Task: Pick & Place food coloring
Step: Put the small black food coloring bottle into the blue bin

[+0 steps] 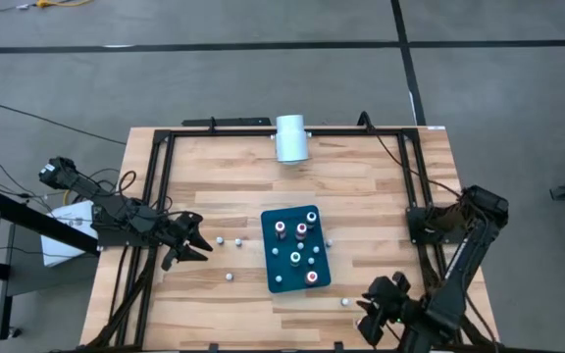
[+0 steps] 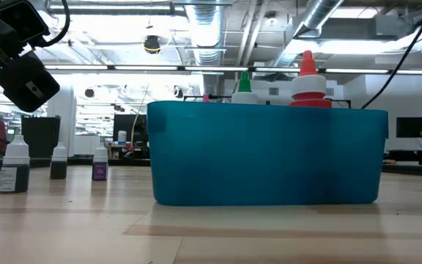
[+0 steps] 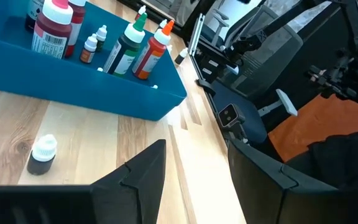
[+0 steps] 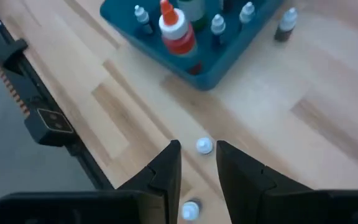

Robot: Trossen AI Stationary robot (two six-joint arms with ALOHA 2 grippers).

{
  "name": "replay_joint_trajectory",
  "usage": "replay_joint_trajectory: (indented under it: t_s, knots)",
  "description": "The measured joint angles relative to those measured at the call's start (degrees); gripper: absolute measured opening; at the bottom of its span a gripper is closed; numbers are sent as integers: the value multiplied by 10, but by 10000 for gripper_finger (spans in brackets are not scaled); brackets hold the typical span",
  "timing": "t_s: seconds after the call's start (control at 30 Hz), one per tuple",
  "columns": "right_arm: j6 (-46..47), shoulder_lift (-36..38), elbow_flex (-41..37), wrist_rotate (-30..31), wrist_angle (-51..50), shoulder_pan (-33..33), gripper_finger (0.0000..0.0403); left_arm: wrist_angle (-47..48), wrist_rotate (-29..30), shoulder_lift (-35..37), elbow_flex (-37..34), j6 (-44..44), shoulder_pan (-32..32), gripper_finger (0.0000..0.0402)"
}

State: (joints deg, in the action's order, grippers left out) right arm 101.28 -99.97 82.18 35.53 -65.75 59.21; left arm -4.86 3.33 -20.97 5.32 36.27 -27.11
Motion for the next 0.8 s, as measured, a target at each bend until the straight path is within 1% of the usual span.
replay_joint_trajectory:
  t_s: [0.2,0.47,0.53,0.67,0.8]
  knots:
    - [26,-53,-1,19,40,8,93,3,0,0,0,0,0,165]
    - [25,-134,-1,19,80,-1,93,7,0,0,0,2,0,165]
    - [42,-148,0,19,86,-3,93,8,0,0,0,6,0,165]
    - [80,-158,0,19,72,-2,93,8,0,0,0,19,0,165]
    - [83,-149,0,23,65,1,93,8,0,0,0,20,0,165]
